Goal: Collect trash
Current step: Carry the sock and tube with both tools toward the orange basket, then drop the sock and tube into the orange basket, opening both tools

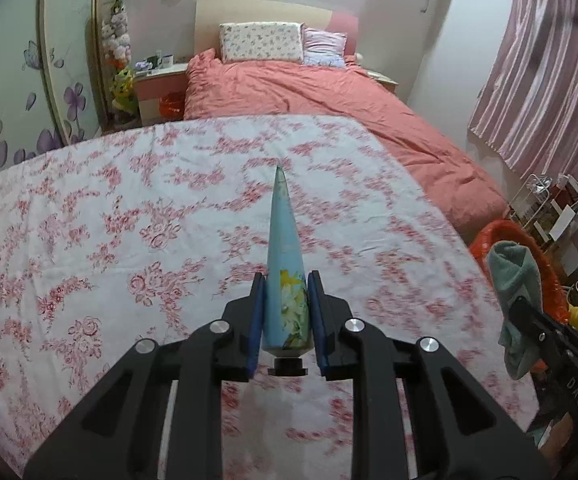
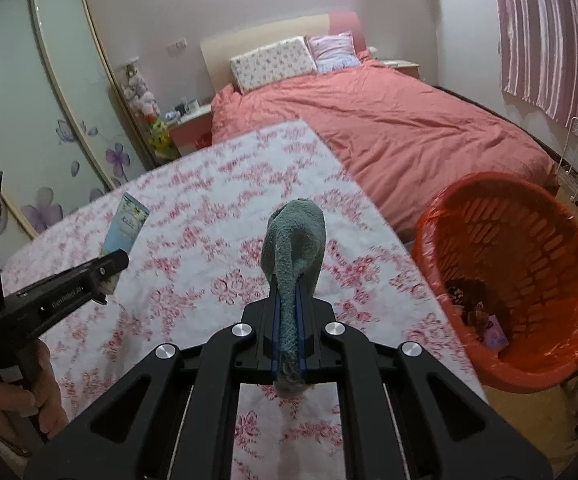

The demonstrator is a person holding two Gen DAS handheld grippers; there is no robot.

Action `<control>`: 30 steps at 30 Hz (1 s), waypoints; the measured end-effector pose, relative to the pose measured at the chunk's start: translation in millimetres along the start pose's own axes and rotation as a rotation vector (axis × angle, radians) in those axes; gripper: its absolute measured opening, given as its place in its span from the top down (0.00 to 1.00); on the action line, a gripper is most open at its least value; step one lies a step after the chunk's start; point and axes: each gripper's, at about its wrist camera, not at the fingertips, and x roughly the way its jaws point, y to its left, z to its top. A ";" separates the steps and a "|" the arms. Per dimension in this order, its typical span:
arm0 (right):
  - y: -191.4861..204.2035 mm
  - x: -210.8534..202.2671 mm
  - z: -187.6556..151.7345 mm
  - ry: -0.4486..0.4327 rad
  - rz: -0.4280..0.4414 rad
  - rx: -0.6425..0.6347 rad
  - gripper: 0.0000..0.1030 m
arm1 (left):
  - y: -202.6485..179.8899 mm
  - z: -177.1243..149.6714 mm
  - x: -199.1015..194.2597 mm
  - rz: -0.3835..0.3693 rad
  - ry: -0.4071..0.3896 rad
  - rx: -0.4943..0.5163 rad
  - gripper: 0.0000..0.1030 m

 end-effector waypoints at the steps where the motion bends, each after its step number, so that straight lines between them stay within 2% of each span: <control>1: -1.9 -5.2 1.3 -0.011 0.000 0.004 0.94 | -4.8 0.6 -5.0 -0.003 -0.006 0.006 0.79; 9: -30.9 -46.5 9.1 -0.112 -0.019 0.061 0.94 | -50.5 1.1 -37.2 -0.045 -0.050 0.065 0.79; 19: -79.2 -72.4 9.1 -0.188 -0.068 0.126 0.94 | -125.7 -6.5 -60.6 -0.111 -0.077 0.165 0.79; 30: -135.1 -73.6 7.6 -0.208 -0.112 0.221 0.94 | -208.8 -19.7 -54.7 -0.272 -0.056 0.256 0.79</control>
